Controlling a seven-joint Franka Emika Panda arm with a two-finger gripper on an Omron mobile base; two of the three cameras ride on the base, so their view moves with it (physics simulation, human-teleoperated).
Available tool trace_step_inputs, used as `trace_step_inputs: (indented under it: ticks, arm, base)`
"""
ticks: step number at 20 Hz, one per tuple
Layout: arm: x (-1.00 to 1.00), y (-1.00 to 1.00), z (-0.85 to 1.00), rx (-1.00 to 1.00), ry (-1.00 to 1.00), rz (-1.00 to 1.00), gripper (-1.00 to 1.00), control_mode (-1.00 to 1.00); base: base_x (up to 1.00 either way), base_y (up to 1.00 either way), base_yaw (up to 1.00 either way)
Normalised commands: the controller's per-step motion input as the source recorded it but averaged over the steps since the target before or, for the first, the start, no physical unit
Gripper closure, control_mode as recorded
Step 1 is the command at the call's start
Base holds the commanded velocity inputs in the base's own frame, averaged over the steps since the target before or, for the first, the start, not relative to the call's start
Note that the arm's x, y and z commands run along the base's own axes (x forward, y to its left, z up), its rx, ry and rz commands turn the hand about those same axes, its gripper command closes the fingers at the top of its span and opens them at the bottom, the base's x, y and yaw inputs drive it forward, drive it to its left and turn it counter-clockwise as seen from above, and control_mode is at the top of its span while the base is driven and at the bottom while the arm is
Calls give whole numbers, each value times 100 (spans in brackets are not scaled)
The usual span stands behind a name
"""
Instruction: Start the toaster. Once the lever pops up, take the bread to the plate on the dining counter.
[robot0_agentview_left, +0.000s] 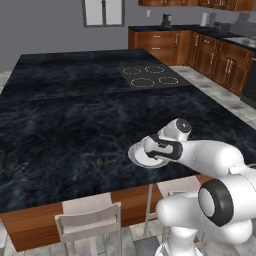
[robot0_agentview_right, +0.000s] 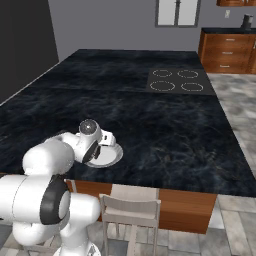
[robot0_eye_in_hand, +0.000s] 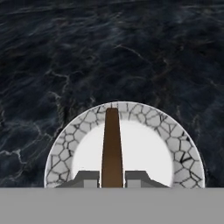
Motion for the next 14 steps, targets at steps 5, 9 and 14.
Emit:
trace_step_inputs:
  ticks: [5, 9, 14]
  arm:
    - [13, 3, -2, 0, -3, 0, 100, -100]
    - [1, 0, -8, 0, -6, 0, 100, -100]
    - [0, 0, -14, 0, -1, 0, 100, -100]
  base:
    - [0, 0, 0]
    - [0, 0, 0]
    - [0, 0, 0]
